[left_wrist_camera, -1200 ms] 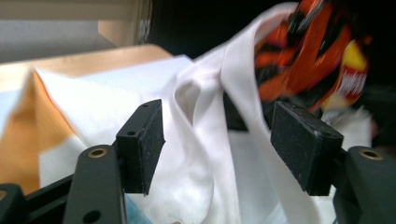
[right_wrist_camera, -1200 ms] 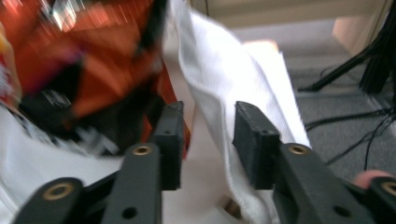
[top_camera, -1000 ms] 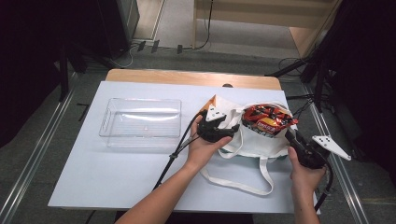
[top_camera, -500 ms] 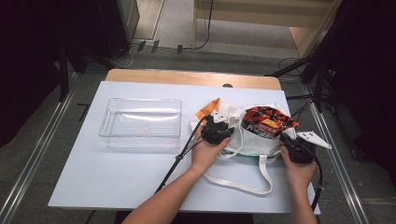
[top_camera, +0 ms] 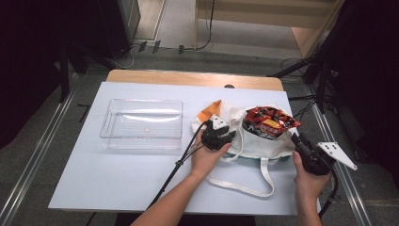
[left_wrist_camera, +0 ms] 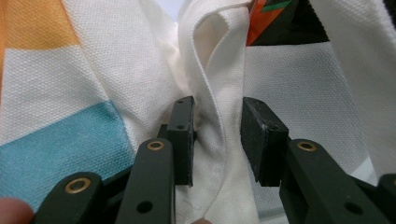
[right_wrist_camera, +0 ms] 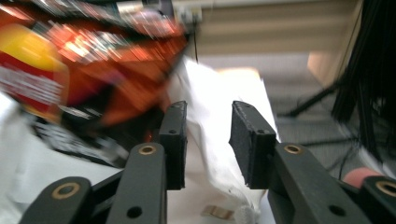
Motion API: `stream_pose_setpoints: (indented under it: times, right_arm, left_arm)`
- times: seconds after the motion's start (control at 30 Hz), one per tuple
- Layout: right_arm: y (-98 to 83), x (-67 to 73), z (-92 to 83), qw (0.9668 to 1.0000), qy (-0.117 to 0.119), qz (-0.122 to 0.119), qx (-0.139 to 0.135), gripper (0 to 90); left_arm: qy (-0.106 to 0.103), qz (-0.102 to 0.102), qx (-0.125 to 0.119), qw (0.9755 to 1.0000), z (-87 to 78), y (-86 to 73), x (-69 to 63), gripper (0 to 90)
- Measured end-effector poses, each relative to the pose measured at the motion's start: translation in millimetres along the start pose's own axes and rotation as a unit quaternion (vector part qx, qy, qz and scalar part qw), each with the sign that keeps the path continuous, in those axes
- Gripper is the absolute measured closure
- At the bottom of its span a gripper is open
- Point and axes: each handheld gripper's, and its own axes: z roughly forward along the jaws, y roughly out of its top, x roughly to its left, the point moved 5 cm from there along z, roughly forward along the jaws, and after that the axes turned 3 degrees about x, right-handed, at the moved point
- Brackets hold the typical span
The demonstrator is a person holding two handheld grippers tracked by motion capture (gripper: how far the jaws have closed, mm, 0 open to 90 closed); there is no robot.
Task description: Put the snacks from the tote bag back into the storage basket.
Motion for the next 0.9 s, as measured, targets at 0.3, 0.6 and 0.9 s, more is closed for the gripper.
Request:
stream_pose_setpoints:
  times: [0.3, 0.6, 0.9]
  right_arm:
    - [8.5, 30.7, -11.2, 0.9971, 0.072, -0.014, -0.02, 56.8]
    - [-1.2, 46.8, 21.4, 0.9954, 0.092, 0.008, 0.024, 37.8]
    - [-2.2, 56.9, 25.5, 0.9966, 0.071, -0.038, 0.02, 84.6]
  left_arm:
    - [0.0, -0.001, -0.004, 1.0, -1.2, -0.5, -0.8, 64.9]
    - [0.002, 0.006, -0.006, 1.0, -2.2, -0.9, -1.6, 64.5]
    - [0.001, 0.013, -0.009, 0.9999, -2.9, -1.1, -2.9, 63.9]
